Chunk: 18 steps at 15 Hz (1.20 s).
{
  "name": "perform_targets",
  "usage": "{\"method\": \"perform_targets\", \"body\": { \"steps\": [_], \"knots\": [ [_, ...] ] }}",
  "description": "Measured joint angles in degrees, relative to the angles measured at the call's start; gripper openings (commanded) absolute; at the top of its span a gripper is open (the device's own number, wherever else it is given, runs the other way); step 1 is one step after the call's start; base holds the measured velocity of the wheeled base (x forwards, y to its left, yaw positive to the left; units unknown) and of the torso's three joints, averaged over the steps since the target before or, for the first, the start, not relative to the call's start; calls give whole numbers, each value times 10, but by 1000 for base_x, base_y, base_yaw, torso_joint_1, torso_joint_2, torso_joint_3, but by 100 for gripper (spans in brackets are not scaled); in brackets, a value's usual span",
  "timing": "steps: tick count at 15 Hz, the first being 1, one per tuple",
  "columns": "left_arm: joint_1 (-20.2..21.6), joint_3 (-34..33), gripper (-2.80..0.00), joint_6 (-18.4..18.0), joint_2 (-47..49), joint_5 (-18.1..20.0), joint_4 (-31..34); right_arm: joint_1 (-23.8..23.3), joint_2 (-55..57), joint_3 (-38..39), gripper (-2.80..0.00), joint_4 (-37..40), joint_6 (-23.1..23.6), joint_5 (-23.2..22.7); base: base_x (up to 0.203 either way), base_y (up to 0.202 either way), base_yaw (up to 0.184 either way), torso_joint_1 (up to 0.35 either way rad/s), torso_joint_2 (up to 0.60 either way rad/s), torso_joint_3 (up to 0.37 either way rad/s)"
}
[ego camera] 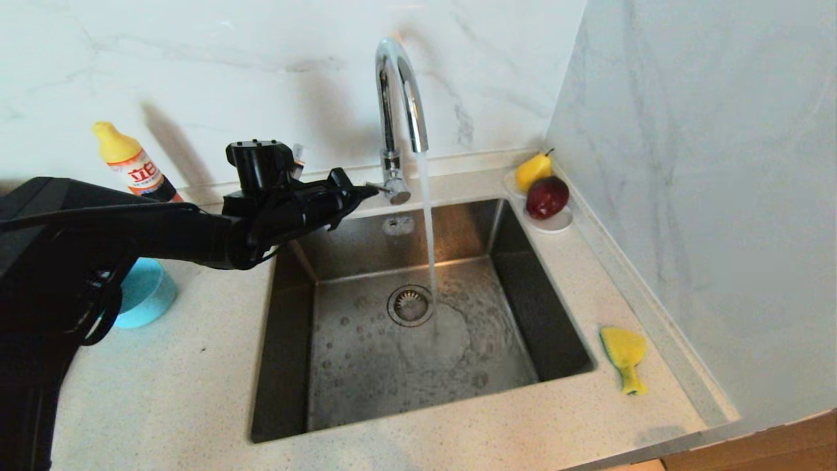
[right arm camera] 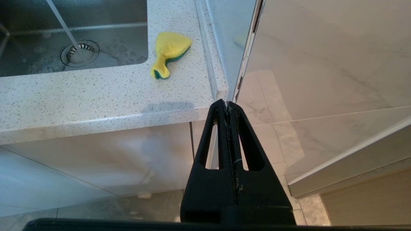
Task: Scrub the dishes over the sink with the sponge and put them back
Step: Turn off the faucet
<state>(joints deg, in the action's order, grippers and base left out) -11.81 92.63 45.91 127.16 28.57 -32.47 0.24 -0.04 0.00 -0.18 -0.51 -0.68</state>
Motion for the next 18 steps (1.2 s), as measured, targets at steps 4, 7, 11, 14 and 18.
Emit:
{"method": "perform_targets", "body": {
  "steps": [4, 7, 11, 14, 18],
  "knots": [
    [-4, 38, -280, 7, 19, -3, 9, 0, 0, 0, -280, 0, 0, 0, 0, 0, 0, 0, 0, 0],
    [-4, 49, -280, 10, 30, -5, 8, 0, 0, 0, -280, 0, 0, 0, 0, 0, 0, 0, 0, 0],
    [-4, 60, -280, 10, 38, -8, 8, 0, 0, 0, -280, 0, 0, 0, 0, 0, 0, 0, 0, 0],
    [-3, 73, -280, 12, 42, -7, 9, 0, 0, 0, -280, 0, 0, 0, 0, 0, 0, 0, 0, 0],
    [-2, 98, -280, 14, 59, -9, 9, 0, 0, 0, -280, 0, 0, 0, 0, 0, 0, 0, 0, 0]
  ]
}}
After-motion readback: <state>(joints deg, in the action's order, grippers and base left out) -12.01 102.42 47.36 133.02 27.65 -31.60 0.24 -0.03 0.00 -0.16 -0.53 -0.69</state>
